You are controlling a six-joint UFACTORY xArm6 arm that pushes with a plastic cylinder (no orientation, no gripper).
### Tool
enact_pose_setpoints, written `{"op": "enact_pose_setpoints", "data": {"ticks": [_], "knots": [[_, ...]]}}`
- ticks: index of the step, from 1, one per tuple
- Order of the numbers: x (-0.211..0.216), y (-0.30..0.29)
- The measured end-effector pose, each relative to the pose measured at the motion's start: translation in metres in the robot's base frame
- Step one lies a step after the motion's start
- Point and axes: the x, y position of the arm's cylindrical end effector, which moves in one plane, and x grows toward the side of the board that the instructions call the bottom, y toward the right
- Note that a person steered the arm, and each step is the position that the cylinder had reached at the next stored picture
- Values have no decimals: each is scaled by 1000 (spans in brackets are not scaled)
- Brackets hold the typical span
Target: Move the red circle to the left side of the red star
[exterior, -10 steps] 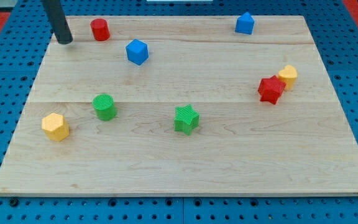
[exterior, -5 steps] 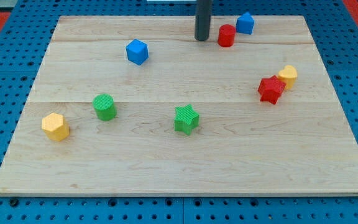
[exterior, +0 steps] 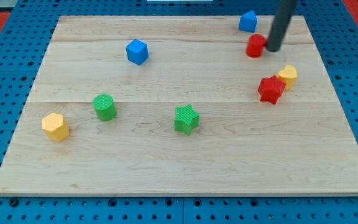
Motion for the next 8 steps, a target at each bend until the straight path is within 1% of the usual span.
{"op": "enact_pose_setpoints", "data": {"ticks": [1,2,3,4,5,6,7,8], "knots": [[-27,25],[22,-35],[23,-62],[-19,-62],[-20,-112],[11,-104],[57,-59],[64,-91]]}}
